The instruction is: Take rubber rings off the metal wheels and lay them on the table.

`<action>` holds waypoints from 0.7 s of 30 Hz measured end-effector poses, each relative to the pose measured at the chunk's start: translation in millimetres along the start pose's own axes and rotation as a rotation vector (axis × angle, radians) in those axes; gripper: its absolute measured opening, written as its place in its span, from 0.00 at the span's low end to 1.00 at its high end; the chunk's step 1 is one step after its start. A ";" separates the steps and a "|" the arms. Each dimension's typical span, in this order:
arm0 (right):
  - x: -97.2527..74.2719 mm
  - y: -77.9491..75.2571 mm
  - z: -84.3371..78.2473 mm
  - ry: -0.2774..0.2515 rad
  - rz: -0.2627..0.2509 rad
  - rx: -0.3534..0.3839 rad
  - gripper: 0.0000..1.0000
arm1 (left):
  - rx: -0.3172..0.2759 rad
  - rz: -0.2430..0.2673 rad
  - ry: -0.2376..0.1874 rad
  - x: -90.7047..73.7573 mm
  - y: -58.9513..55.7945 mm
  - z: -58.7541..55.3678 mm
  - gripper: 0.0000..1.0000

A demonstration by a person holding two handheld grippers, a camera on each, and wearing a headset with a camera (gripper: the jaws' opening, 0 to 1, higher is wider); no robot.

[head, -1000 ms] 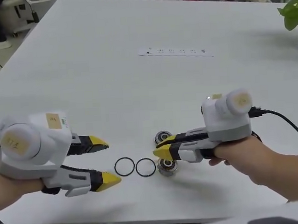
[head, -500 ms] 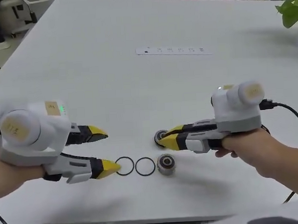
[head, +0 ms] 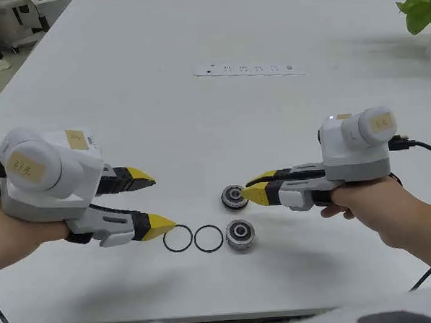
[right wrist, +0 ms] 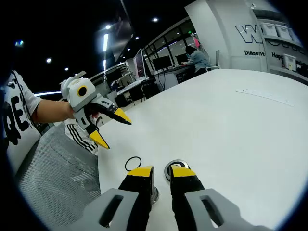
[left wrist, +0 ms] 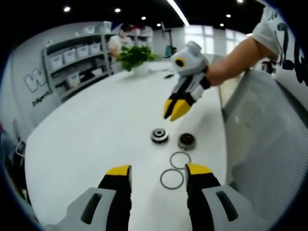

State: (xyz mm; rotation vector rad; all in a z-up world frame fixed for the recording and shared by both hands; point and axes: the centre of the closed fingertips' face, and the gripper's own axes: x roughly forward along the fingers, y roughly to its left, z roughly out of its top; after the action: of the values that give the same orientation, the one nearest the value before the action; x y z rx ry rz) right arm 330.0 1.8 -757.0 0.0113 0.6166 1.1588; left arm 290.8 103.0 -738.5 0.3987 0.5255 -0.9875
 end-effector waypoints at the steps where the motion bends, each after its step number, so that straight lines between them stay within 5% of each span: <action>1: -0.5 -1.1 0.1 0.000 -0.002 0.000 0.10 | 0.000 0.001 0.000 0.2 1.0 0.3 0.45; 21: -5.0 -10.0 -6.8 0.013 -0.038 -0.009 0.10 | 0.008 -0.002 0.015 15.0 12.8 3.1 0.45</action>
State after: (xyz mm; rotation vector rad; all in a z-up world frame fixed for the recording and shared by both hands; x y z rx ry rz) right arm 334.1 -8.7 -763.6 -0.0152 0.6205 1.1257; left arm 309.2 97.5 -743.6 0.4130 0.5357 -0.9899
